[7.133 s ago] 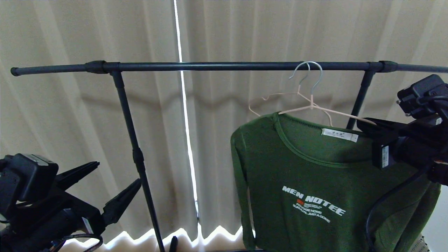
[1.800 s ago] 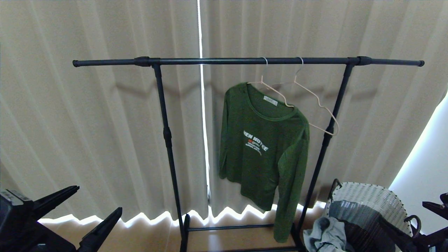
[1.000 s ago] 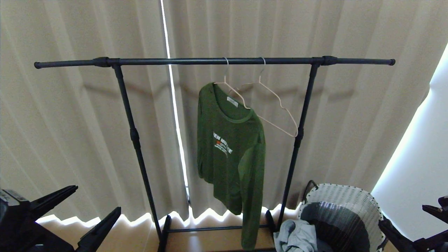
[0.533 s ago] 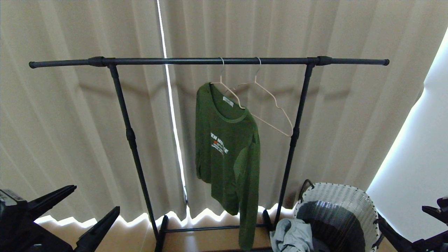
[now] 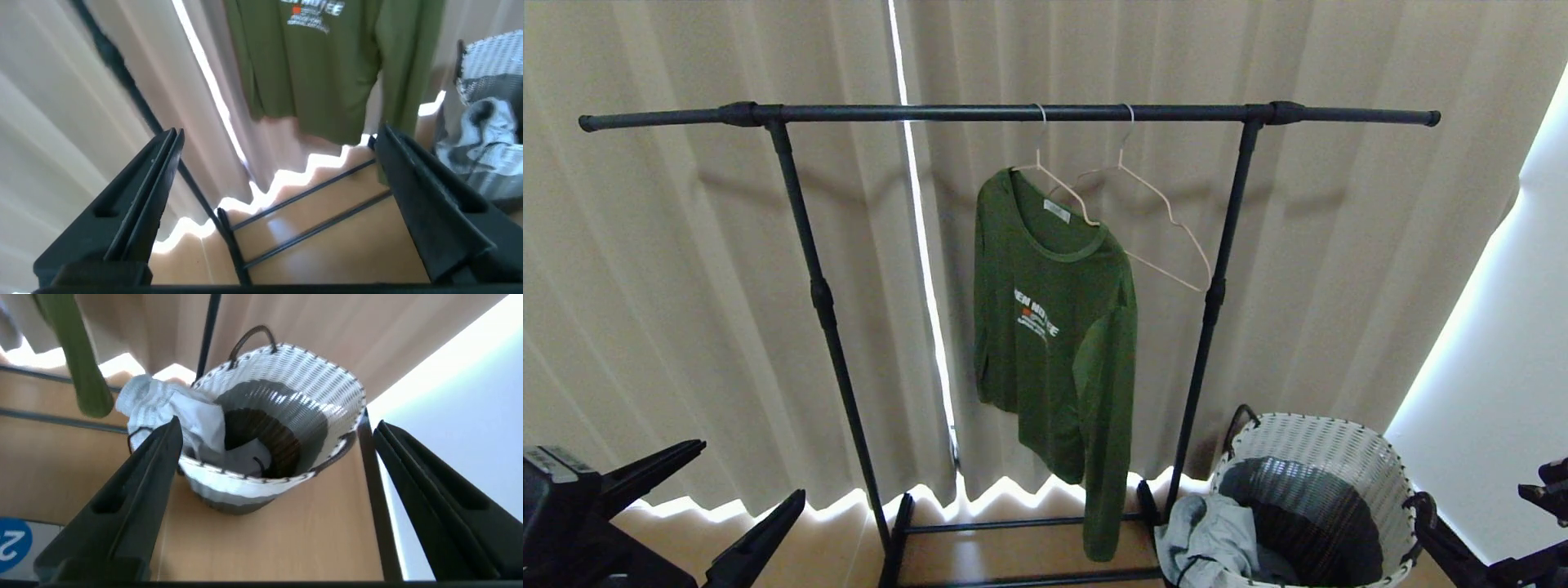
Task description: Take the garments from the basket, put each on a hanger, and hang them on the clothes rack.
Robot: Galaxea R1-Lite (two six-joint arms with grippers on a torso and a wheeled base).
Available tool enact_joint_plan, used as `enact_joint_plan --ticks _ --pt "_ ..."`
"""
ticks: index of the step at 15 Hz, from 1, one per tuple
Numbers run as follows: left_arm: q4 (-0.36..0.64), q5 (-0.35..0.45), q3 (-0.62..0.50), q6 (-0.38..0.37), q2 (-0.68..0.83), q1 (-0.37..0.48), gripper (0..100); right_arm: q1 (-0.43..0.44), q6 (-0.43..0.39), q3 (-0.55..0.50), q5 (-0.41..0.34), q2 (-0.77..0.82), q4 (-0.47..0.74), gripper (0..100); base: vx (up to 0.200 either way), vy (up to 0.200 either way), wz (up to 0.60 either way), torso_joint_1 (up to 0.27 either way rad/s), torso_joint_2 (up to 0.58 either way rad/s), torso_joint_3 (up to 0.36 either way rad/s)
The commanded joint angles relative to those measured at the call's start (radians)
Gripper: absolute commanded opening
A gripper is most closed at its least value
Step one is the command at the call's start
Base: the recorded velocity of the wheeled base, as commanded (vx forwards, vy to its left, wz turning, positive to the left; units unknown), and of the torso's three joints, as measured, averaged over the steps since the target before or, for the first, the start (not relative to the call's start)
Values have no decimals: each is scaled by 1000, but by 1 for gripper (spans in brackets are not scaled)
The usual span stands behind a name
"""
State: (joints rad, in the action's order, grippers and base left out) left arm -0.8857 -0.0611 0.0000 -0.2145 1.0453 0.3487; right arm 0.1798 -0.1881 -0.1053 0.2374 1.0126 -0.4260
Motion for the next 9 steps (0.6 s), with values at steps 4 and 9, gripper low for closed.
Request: enact_joint_plan --ticks 4,9 --pt "1 0 0 0 -13 -1 100 0 -1 3 0 1 1 100 0 0 0 -183 475 284" --pt "1 1 0 1 -11 4 100 0 -1 3 -1 -8 -5 100 0 0 0 -158 458 298"
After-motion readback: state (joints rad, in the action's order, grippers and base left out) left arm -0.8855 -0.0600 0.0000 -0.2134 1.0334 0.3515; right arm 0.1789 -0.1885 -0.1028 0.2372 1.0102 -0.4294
